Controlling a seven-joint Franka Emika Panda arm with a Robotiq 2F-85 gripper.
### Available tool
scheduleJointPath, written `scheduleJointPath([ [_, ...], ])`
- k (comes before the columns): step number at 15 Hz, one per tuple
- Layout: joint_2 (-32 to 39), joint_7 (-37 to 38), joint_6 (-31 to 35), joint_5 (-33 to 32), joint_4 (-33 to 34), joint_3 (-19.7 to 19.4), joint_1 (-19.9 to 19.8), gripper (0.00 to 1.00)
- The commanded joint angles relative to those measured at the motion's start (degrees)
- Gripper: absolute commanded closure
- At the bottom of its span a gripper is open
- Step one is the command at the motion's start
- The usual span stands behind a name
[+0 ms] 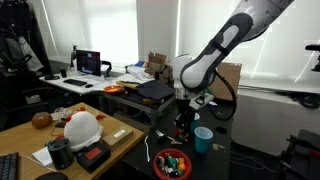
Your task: Pick up the white, orange , white-brown and green objects from the bowl and put them in the cup near the banana plush toy
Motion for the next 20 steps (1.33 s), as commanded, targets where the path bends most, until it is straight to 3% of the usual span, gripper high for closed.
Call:
scheduleJointPath([
  [1,-5.3,7.1,1.4,-1.5,-5.5,-3.4,-0.1,0.85],
  [11,-5.2,30.8,-0.2,-10.5,-2.2,-14.1,3.5,0.85],
  [20,1.1,44.7,-4.3,-16.1,6.5,-16.3,2.5,0.85],
])
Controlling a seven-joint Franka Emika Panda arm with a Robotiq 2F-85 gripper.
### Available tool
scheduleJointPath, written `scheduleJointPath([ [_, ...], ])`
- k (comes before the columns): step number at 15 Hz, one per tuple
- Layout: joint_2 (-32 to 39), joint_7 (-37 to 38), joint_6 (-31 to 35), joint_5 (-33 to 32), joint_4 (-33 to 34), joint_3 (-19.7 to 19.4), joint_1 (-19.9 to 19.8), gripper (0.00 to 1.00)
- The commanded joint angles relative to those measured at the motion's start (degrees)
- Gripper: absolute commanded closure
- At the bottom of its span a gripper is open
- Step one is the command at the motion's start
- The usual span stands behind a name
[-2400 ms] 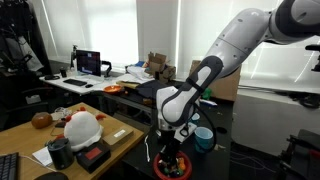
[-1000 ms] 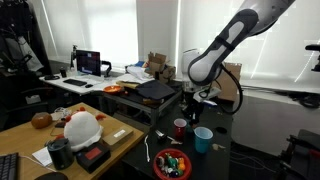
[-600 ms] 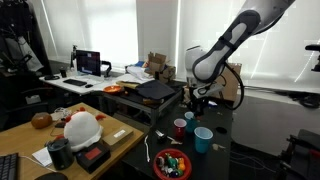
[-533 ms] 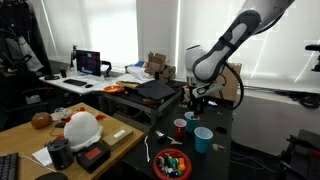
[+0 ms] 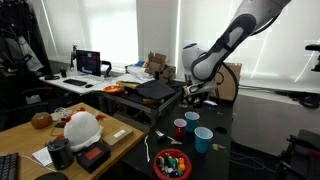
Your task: Pick up the white, orange , white-brown and green objects from the bowl and put them in the cup near the banana plush toy
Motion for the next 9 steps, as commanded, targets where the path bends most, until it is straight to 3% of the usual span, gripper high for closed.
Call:
scheduleJointPath([
  [1,3.5,4.2,-3.2,-2.2,4.6,-1.0,-0.2,0.85],
  [9,9.0,8.5,-5.8,-7.4,11.7,-3.1,0.7,0.85],
])
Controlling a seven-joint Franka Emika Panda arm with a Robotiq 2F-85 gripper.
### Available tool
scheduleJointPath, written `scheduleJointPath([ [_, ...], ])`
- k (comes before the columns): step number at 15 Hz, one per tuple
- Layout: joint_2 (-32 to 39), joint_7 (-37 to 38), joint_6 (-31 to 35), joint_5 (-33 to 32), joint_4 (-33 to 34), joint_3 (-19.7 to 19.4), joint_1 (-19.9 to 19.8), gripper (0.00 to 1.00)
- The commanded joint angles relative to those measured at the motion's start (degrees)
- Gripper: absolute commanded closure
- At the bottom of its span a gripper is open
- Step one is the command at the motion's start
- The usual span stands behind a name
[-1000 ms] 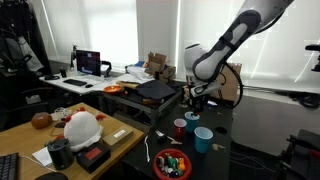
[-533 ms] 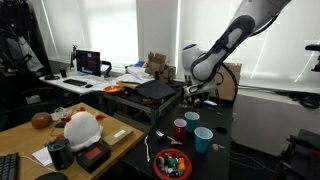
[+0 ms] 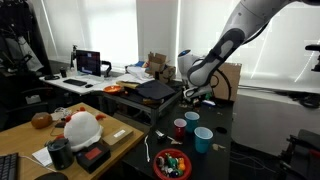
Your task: Pick up the white, orange , white-brown and green objects from the bowl and put them in the cup near the banana plush toy
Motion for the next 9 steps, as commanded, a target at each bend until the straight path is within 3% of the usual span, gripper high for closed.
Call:
scheduleJointPath([
  [1,2.1,2.4,-3.3,-2.3,4.3,-0.6,0.5,0.85],
  [9,6.5,2.3,-4.9,-2.1,9.0,-0.3,0.3,0.85],
])
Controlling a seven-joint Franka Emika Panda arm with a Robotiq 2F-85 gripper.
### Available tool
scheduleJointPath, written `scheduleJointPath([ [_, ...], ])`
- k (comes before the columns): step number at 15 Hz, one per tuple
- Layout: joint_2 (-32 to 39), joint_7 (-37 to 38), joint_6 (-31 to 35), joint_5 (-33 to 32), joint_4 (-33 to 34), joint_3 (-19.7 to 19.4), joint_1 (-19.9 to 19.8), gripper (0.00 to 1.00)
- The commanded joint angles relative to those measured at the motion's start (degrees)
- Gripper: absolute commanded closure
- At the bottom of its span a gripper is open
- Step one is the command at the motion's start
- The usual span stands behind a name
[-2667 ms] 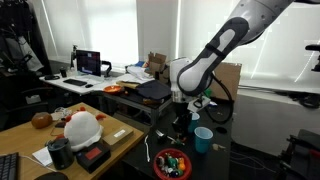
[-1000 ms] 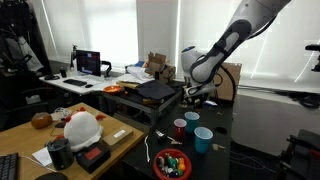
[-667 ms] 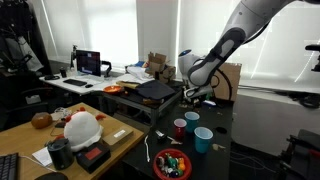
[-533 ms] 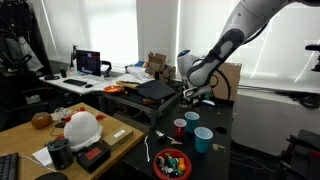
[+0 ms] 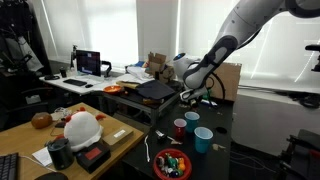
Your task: Pick up the white, orange , white-brown and green objects from the bowl and put them in the cup near the banana plush toy
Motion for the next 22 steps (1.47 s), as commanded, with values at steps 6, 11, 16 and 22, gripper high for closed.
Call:
scheduleJointPath([
  [6,3.0,2.0,-2.8,-1.0,3.5,-0.6,0.7,0.85],
  [11,0.8,5.2,-1.1,-2.8,0.9,-1.5,3.1,0.14],
  [16,-4.6,7.1,2.4,-6.6,-4.0,0.0,5.4,0.0],
  [22,-9.8,-1.8,10.4,-5.3,-10.4,7.6,3.9,0.0],
])
